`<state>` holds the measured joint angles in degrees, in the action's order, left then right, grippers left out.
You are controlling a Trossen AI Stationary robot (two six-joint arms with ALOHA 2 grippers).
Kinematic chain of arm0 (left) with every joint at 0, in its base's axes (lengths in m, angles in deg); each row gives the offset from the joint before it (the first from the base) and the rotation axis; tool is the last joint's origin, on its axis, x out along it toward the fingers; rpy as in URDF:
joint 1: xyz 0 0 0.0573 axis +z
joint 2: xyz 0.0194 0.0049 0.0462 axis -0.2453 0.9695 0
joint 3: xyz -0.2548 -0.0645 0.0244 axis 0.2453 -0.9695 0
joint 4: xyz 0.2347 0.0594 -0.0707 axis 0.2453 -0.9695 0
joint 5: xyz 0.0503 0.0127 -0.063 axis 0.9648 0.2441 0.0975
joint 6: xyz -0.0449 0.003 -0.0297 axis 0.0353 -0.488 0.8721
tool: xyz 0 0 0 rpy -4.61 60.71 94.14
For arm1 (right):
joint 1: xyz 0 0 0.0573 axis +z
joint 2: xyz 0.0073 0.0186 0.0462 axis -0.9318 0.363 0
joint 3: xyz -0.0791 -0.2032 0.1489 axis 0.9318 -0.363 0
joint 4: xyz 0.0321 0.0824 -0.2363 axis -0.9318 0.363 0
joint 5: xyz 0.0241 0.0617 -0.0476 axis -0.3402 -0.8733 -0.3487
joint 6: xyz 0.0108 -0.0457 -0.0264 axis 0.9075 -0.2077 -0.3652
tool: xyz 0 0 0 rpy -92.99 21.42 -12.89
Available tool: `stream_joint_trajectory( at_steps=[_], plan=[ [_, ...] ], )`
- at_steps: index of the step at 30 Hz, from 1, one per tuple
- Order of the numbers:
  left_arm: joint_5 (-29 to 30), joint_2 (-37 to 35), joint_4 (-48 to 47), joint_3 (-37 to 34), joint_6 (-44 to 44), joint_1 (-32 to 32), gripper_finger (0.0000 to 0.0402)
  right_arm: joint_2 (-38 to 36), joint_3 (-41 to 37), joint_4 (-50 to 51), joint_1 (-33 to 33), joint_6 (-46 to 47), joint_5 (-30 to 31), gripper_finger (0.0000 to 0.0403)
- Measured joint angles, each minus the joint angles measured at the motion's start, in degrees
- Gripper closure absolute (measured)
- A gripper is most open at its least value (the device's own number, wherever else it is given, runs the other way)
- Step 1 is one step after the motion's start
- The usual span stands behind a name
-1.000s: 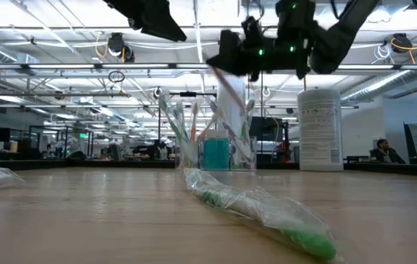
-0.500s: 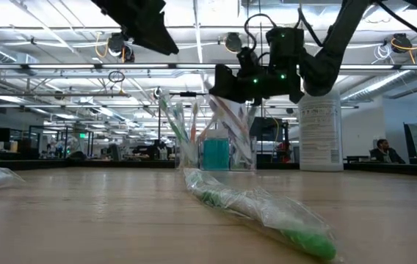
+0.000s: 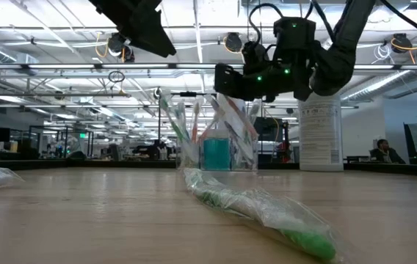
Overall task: Pick & Place toothbrushing station
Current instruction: Put the orange toothbrush into the transparent organizer
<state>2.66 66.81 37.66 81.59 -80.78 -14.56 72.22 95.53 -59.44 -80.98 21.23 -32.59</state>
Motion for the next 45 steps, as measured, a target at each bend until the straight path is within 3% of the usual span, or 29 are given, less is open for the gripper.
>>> stream_joint_trajectory(
  at_steps=[22,29,38,45],
  plan=[
    [0.1,0.0,2.1,0.0,-1.9,-0.8,0.0188,0.0,-1.8,-0.7,0.0,2.7,-0.2,0.0387],
    [0.1,0.0,3.7,0.0,-2.8,-0.8,0.0188,0.0,-1.8,5.4,0.3,5.0,-0.1,0.0387],
    [0.1,0.0,3.9,0.0,-3.7,-0.8,0.0188,0.0,-2.0,5.6,1.3,4.6,0.3,0.0387],
    [0.1,0.0,3.9,0.0,-3.6,-0.8,0.0188,0.0,-2.0,3.3,3.3,0.8,7.8,0.0387]
  ],
)
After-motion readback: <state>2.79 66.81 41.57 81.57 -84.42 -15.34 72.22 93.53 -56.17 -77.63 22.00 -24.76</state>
